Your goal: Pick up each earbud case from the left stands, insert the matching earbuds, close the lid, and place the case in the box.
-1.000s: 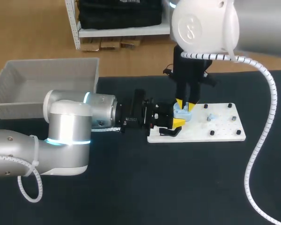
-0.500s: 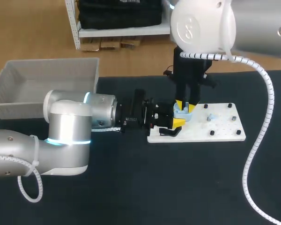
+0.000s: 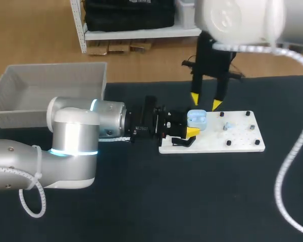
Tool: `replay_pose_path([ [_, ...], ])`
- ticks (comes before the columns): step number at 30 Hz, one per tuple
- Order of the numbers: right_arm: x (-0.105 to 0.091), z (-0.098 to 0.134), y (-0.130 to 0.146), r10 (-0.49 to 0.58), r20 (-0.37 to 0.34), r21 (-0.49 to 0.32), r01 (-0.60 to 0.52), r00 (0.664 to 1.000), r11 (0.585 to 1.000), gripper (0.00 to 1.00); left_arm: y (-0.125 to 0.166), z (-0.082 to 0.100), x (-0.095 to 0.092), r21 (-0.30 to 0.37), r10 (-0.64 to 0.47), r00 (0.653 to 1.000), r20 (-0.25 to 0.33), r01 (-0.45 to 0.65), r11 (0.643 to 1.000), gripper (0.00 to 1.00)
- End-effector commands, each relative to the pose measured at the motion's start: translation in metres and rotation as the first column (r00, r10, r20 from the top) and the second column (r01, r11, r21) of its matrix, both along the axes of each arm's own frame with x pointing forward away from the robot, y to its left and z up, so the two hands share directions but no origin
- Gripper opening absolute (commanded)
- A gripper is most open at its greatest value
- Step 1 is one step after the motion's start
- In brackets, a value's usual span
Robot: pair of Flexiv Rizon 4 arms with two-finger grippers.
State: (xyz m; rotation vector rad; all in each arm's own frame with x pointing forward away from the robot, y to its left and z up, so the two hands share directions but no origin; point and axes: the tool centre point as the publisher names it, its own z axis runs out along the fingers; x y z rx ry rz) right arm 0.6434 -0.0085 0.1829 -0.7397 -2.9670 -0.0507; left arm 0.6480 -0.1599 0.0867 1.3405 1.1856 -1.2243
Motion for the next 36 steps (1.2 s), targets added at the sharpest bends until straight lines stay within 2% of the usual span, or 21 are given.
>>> replay_pose_path([
  [1,-0.028,0.006,-0.037,0.026,0.207,0.111,-0.049,0.978,0.993,0.40,0.000,0.000,-0.002,-0.002,0.007,1.000,0.003,-0.007,1.000,0.00],
  [4,-0.026,0.003,-0.051,0.047,0.252,0.101,-0.074,0.967,0.992,0.39,0.000,0.000,-0.002,-0.002,0.007,1.000,0.003,-0.007,1.000,0.00],
  [8,-0.017,-0.007,-0.069,0.041,0.277,0.095,-0.070,0.960,0.993,0.40,0.000,0.000,-0.002,-0.002,0.007,1.000,0.003,-0.007,1.000,0.00],
  [10,-0.012,-0.013,-0.076,0.029,0.288,0.109,-0.063,0.957,0.992,0.42,0.000,0.000,-0.002,-0.002,0.007,1.000,0.003,-0.007,1.000,0.00],
  [16,0.003,-0.030,-0.086,0.031,0.308,0.155,-0.082,0.951,0.985,0.39,0.000,0.000,-0.002,-0.002,0.007,1.000,0.003,-0.007,1.000,0.00],
  [19,0.011,-0.039,-0.089,0.044,0.310,0.169,-0.101,0.950,0.980,0.40,0.000,0.000,-0.002,-0.002,0.007,1.000,0.003,-0.007,1.000,0.00],
  [24,0.022,-0.056,-0.087,0.089,0.292,0.165,-0.142,0.952,0.976,0.49,0.000,0.000,-0.002,-0.002,0.007,1.000,0.003,-0.007,1.000,0.00],
  [36,0.045,-0.096,-0.078,0.161,0.265,0.179,-0.213,0.951,0.961,0.47,0.000,0.000,-0.002,-0.002,0.007,1.000,0.003,-0.007,1.000,0.00],
])
